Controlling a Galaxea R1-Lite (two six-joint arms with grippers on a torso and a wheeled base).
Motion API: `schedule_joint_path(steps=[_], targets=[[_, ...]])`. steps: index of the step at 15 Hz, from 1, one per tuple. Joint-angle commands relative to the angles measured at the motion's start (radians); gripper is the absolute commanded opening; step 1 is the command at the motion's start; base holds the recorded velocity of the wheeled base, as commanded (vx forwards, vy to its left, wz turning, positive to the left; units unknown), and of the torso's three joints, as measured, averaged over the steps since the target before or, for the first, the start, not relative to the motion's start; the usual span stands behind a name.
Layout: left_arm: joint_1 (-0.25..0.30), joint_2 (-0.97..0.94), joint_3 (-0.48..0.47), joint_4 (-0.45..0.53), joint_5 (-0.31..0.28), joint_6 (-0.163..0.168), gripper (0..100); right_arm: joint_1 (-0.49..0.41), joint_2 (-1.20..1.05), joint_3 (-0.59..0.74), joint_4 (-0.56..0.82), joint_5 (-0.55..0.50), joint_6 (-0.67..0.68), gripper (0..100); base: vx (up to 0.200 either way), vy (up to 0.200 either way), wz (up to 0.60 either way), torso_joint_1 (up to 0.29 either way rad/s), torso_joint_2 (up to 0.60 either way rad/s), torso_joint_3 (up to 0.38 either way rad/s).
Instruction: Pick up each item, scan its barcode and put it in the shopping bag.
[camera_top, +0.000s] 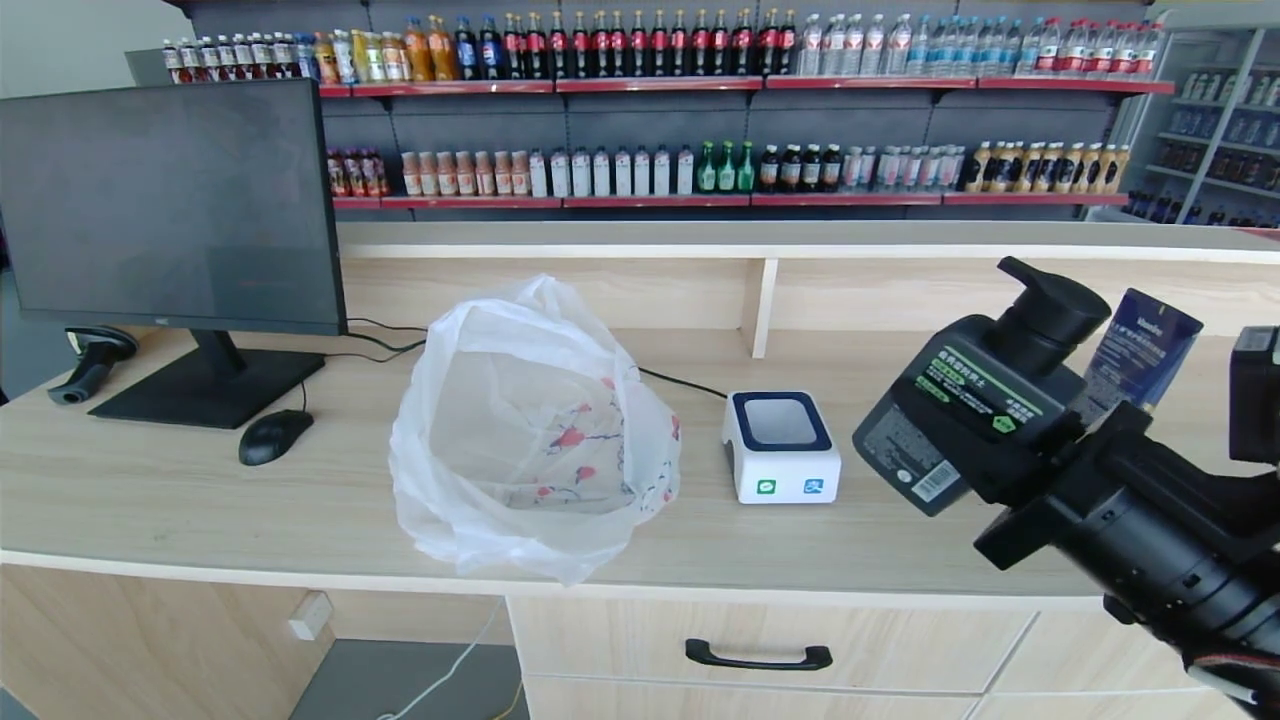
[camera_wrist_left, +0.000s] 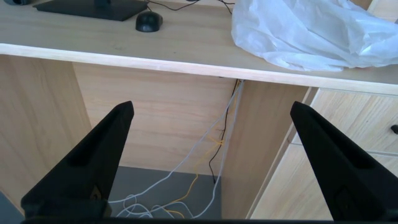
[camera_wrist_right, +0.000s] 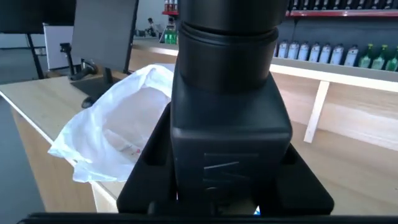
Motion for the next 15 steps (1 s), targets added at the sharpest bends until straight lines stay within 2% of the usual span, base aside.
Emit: schedule_joint_path(steps=[1,3,4,6,8,15], targets=[[0.001,0.000,0.000,0.000,0.000,0.000,100,0.071,0.046,-0.026,-0.001,0.002,0.045,0,0.000,0.000,0.00,0.000,0.00,0.000],[0.001,0.000,0.000,0.000,0.000,0.000,100,0.189,0.055,-0.088,-0.001,0.000,0.177,0,0.000,0.000,0.00,0.000,0.00,0.000],[0.001,0.000,0.000,0.000,0.000,0.000,100,0.212,0.054,-0.097,-0.001,0.000,0.244,0,0.000,0.000,0.00,0.000,0.00,0.000],[0.001,0.000,0.000,0.000,0.000,0.000,100,0.229,0.055,-0.117,-0.001,0.000,0.290,0,0.000,0.000,0.00,0.000,0.00,0.000],[0.001,0.000,0.000,0.000,0.000,0.000,100,0.311,0.060,-0.200,-0.001,0.000,0.339,0,0.000,0.000,0.00,0.000,0.00,0.000],[0.001,0.000,0.000,0.000,0.000,0.000,100,0.340,0.028,-0.250,-0.001,0.105,0.484,0,0.000,0.000,0.00,0.000,0.00,0.000]])
